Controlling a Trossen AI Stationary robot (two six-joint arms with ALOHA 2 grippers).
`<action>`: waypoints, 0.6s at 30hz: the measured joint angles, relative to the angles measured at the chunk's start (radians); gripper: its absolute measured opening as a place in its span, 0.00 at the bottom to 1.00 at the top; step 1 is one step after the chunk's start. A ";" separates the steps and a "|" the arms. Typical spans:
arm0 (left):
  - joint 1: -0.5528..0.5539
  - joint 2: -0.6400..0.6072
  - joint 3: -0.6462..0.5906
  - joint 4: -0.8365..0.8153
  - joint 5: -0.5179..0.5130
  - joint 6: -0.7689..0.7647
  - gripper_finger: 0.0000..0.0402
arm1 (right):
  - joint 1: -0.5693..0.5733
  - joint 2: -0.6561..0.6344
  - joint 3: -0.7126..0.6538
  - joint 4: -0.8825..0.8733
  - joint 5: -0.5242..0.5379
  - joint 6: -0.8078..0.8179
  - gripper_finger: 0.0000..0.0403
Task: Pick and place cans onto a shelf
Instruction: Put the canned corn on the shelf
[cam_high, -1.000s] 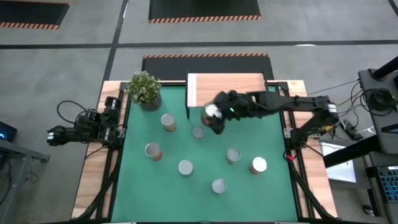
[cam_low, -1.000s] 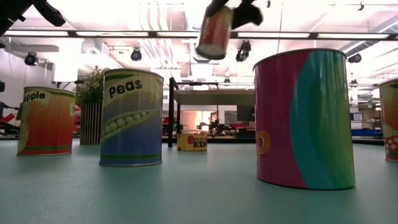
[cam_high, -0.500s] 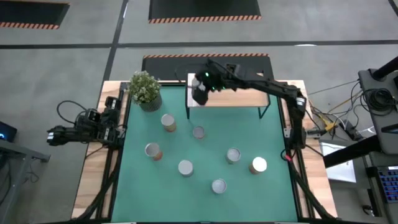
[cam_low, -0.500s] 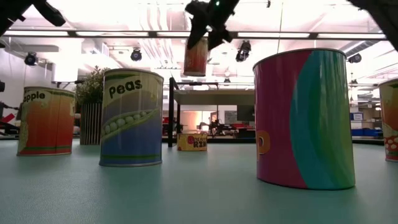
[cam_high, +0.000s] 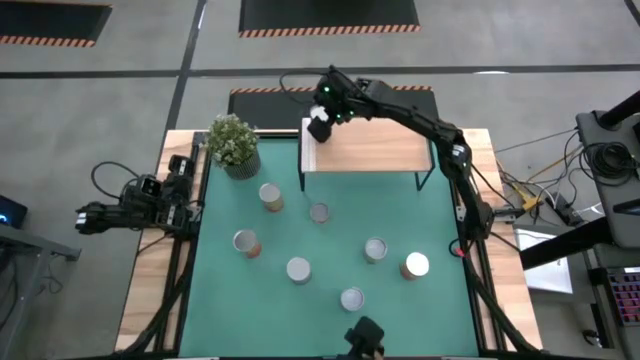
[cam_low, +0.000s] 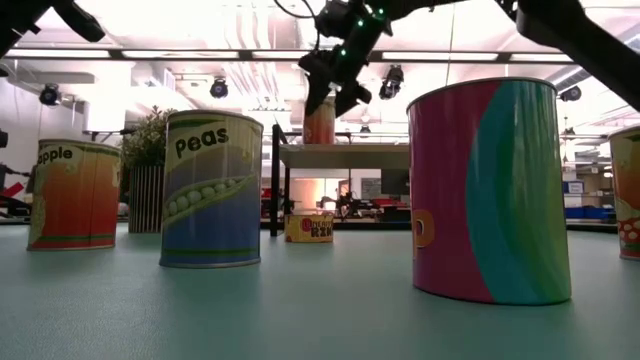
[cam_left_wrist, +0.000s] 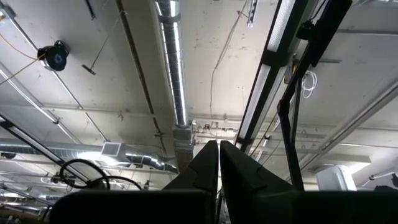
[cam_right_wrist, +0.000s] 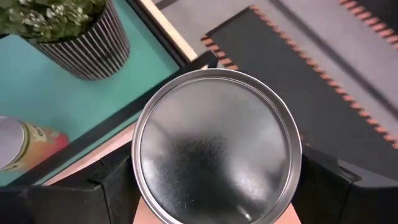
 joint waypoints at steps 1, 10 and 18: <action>0.000 0.000 0.000 0.000 0.000 0.000 0.00 | -0.006 0.003 0.000 0.000 0.001 0.000 0.76; 0.000 0.000 0.000 0.003 0.000 0.000 0.00 | -0.026 0.008 0.000 0.001 0.000 -0.012 0.76; 0.000 0.000 0.000 0.004 0.000 0.000 0.00 | -0.026 0.008 0.000 -0.003 0.008 0.017 0.85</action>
